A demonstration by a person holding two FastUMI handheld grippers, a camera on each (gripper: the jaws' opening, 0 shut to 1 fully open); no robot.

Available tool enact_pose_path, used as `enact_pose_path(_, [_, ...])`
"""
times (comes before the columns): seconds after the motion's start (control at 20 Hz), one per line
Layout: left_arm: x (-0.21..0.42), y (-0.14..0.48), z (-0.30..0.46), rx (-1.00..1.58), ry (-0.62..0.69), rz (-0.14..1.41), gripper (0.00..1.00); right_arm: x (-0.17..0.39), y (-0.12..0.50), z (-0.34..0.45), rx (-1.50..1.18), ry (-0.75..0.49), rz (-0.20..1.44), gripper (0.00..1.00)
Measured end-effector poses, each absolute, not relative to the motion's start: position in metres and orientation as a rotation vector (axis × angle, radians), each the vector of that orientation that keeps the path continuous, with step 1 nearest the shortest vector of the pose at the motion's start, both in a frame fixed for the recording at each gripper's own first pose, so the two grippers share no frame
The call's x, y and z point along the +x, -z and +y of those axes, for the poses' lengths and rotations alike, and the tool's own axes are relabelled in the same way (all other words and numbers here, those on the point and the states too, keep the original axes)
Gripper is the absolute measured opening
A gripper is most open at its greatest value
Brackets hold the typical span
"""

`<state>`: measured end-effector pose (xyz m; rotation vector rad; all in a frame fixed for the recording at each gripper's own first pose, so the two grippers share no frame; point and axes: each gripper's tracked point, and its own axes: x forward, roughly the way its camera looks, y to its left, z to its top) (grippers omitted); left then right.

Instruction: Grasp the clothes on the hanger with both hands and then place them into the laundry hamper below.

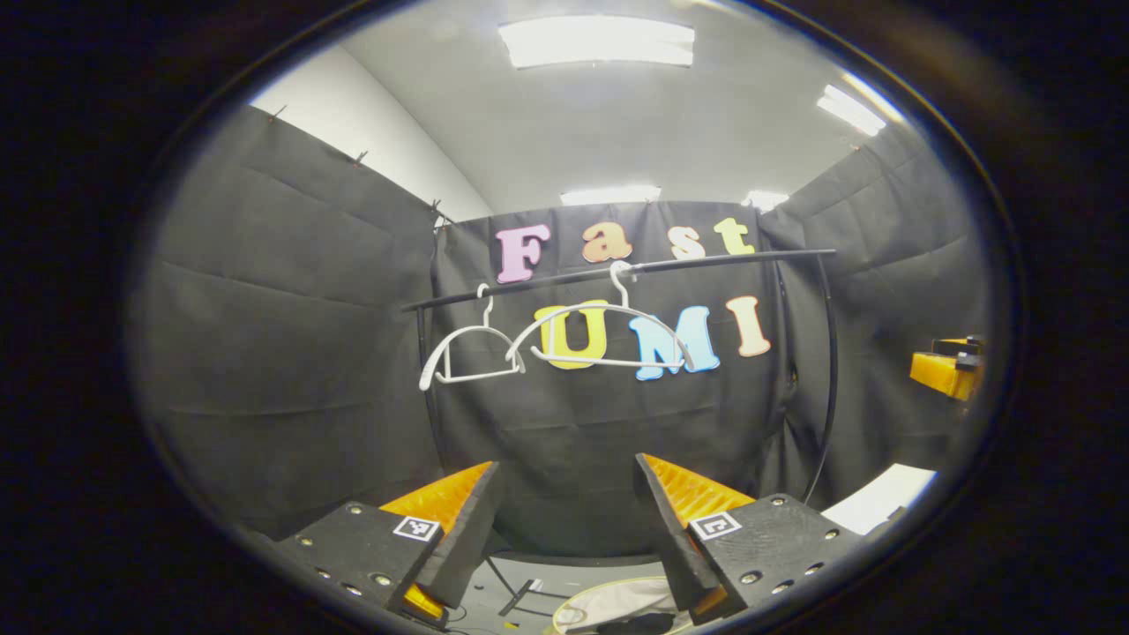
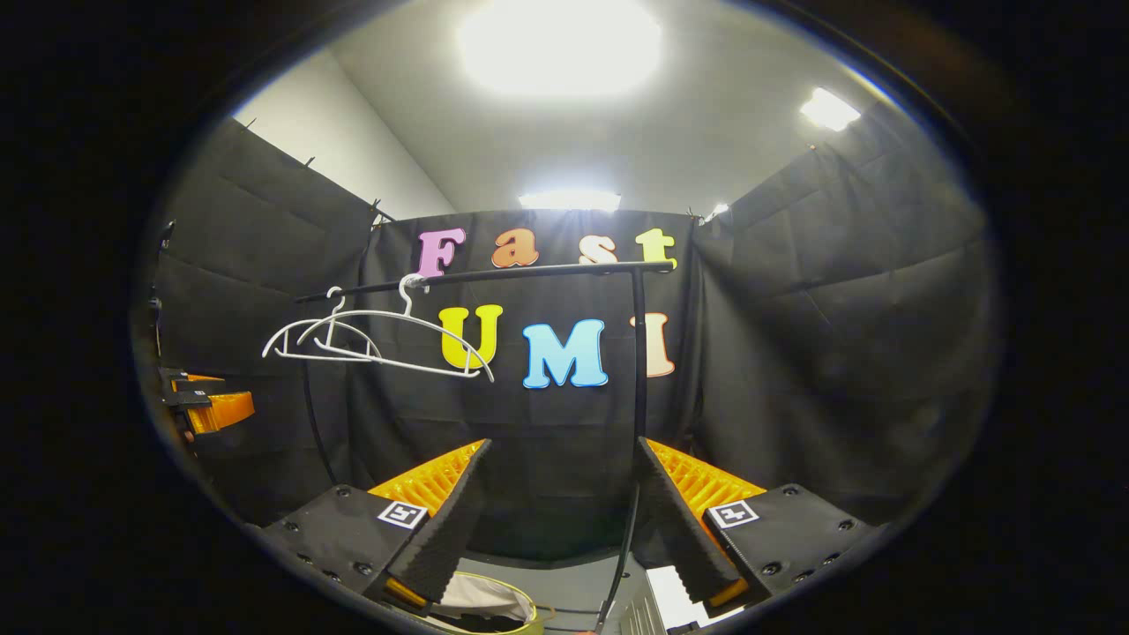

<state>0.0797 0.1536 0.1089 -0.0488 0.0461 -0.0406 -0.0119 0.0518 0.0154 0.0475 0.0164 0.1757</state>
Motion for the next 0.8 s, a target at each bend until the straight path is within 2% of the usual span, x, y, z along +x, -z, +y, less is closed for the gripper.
enact_pose_path(0.05, [0.08,-0.109,0.153,-0.05,0.041,0.044,0.87,-0.012,-0.016,0.05,0.049,-0.169,0.011,0.96])
enact_pose_path(0.3, [0.09,-0.111,0.149,-0.055,0.053,0.027,0.87,-0.006,-0.022,0.048,0.054,-0.146,-0.012,1.0])
enact_pose_path(0.35, [0.093,-0.111,0.148,-0.059,0.056,0.022,0.87,-0.005,-0.024,0.047,0.05,-0.142,-0.021,0.96])
enact_pose_path(0.5, [0.097,-0.112,0.144,-0.071,0.062,0.012,0.87,-0.003,-0.029,0.048,0.032,-0.142,-0.041,0.99])
enact_pose_path(0.65, [0.098,-0.111,0.144,-0.071,0.063,0.013,0.87,-0.001,-0.028,0.05,0.022,-0.145,-0.039,0.96])
enact_pose_path(0.8, [0.096,-0.114,0.146,-0.064,0.061,0.009,0.87,0.001,-0.027,0.051,0.024,-0.151,-0.035,0.99])
